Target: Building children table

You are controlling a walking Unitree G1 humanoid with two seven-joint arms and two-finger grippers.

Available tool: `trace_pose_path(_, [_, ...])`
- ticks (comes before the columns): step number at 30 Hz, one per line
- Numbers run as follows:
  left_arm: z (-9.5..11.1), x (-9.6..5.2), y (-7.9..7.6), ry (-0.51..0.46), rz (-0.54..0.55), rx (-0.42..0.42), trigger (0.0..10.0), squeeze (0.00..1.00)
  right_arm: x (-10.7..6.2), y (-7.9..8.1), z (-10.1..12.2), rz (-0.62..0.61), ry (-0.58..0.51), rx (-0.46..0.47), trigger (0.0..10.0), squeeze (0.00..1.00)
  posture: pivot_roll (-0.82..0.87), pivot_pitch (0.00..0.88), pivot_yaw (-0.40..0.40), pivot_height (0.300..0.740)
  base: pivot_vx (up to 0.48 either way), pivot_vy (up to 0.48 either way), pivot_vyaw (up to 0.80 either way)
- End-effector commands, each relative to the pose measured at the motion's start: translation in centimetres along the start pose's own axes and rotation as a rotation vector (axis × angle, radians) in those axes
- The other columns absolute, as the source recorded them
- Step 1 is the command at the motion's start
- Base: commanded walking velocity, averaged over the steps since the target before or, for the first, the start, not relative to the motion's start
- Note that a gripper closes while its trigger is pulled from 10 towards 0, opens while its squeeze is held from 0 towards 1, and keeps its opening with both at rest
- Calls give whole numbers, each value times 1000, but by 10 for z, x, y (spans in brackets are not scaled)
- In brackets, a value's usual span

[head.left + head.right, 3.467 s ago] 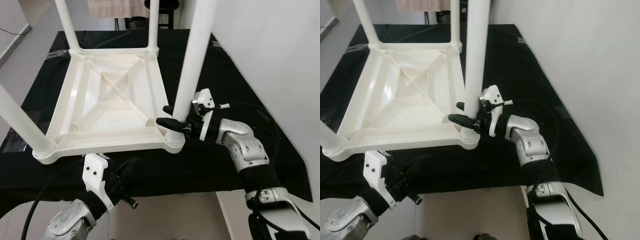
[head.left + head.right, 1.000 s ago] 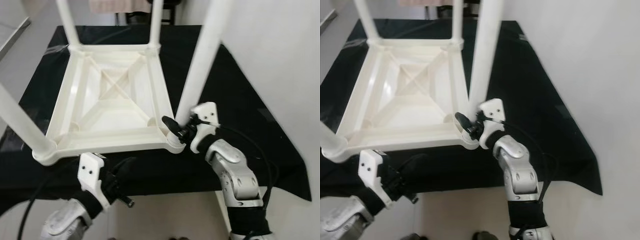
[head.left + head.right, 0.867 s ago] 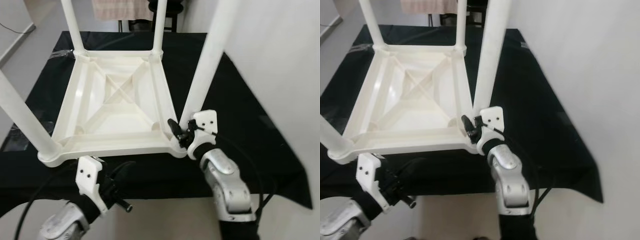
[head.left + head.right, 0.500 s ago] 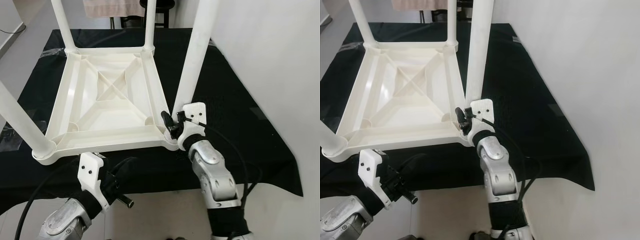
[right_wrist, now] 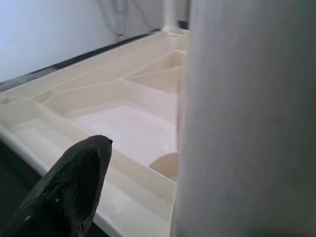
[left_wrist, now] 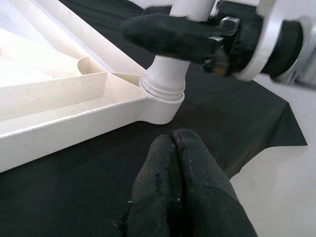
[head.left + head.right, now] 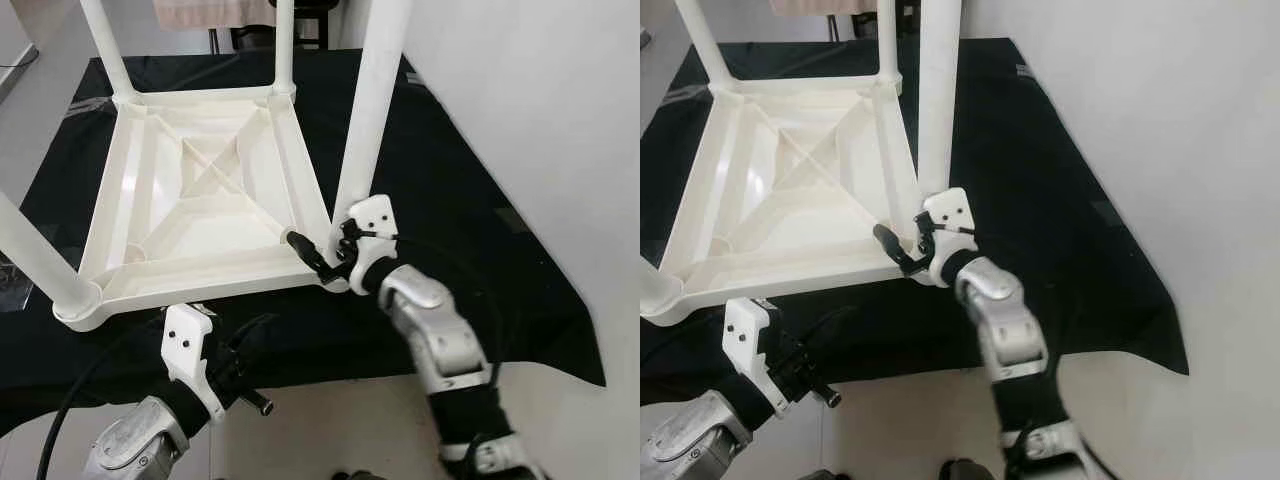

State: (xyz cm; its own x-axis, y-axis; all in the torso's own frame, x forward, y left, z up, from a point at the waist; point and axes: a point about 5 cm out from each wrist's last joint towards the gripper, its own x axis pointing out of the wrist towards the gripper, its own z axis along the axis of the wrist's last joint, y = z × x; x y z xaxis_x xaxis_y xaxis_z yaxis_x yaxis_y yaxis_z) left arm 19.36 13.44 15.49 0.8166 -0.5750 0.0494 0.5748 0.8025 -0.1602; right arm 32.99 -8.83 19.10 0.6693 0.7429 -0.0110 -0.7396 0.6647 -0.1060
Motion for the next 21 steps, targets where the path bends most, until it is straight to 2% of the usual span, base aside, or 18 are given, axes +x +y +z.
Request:
trace_pose_path(1, [-4, -1, -1, 16, 2, -4, 10000, 0, 4, 6, -1, 86, -9, 2, 10000, 0, 110, 145, -80, 740, 0, 0, 0])
trace_pose_path(2, [-4, -1, -1, 17, 2, -4, 10000, 0, 0, -12, -6, 136, 42, -48, 10000, 0, 109, 137, -83, 740, 0, 0, 0])
trace_pose_path(6, [-5, -1, -1, 17, 1, -4, 10000, 0, -1, -23, -6, 203, 66, -58, 10000, 0, 110, 135, -83, 740, 0, 0, 0])
trace_pose_path(7, [-5, 0, -1, 18, 1, -4, 10000, 0, -1, -26, -5, 236, 72, -58, 7490, 0, 111, 129, -81, 740, 0, 0, 0])
trace_pose_path(8, [-6, 0, 0, 19, 1, -3, 10000, 0, -1, -28, -4, 261, 78, -61, 2784, 0, 111, 129, -81, 740, 0, 0, 0])
trace_pose_path(9, [-6, 0, 0, 19, 1, -3, 10000, 0, -1, -28, -4, 261, 78, -61, 2784, 0, 111, 129, -81, 740, 0, 0, 0])
trace_pose_path(10, [-6, 0, 0, 19, 1, -4, 10000, 0, -3, -30, -4, 304, 85, -50, 0, 0, 107, 122, -79, 740, 0, 0, 0])
trace_pose_path(16, [-7, 0, 0, 21, 1, -4, 10000, 0, -8, -42, 1, 388, 85, -13, 0, 0, 105, 118, -77, 740, 0, 0, 0])
trace_pose_path(21, [-7, 0, -1, 20, 1, -4, 10000, 0, -11, -47, -2, 374, 86, -21, 0, 0, 105, 118, -77, 740, 0, 0, 0])
